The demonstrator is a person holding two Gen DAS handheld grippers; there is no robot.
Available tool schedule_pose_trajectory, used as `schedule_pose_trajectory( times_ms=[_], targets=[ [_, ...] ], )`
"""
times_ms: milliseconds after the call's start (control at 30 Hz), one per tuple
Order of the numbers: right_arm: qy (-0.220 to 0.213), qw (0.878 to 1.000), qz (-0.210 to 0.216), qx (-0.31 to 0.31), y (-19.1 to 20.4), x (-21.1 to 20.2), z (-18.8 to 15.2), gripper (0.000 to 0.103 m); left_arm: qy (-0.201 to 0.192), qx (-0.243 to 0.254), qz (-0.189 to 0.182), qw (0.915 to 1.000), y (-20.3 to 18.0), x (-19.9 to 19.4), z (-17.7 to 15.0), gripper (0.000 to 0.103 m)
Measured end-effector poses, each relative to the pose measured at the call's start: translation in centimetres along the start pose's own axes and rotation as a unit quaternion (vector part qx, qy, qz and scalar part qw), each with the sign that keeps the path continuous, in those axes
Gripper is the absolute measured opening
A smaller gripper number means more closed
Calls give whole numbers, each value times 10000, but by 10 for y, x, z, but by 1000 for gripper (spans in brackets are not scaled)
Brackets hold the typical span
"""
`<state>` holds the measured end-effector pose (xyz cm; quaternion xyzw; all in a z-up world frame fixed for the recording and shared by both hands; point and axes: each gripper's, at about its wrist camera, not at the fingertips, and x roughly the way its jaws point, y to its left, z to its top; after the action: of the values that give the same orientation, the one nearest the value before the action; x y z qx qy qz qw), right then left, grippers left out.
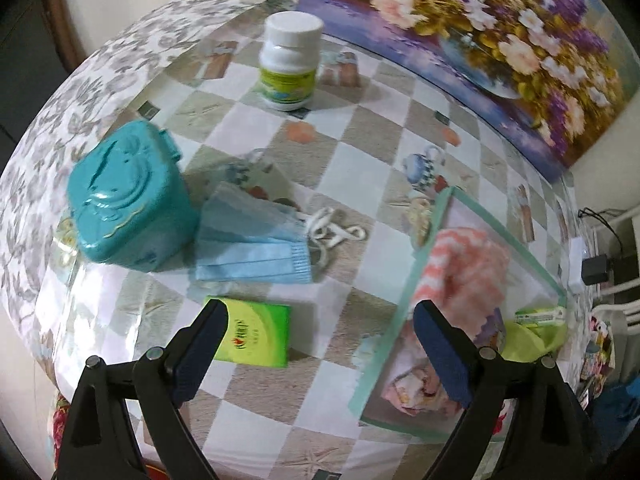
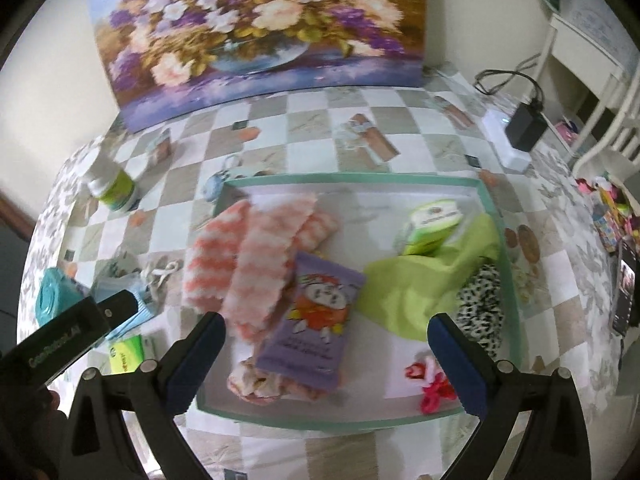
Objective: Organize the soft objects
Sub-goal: 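Move both tools back from the tray toward the tissue box and face mask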
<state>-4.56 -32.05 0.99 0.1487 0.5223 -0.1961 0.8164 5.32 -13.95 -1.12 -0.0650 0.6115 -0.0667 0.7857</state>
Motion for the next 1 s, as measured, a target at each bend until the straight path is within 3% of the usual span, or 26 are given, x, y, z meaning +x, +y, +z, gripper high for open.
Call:
schedule_pose_trajectory(
  times_ms=[200, 633, 800, 1000],
  targets=[
    [100, 9997, 138, -188, 16, 8, -6, 103, -82, -208, 185, 9996, 21, -3, 1, 94],
    [343, 9988, 320, -153, 35, 17, -20, 103, 138, -543, 238, 9981, 59, 2, -13, 94],
    [704, 9972, 243, -90, 41, 31, -28, 103, 387, -696, 285, 9964, 70, 14, -14, 94],
    [830, 9964, -4, -188, 40, 42, -29, 103, 715, -666, 380, 9945, 67, 35, -15, 94]
  ],
)
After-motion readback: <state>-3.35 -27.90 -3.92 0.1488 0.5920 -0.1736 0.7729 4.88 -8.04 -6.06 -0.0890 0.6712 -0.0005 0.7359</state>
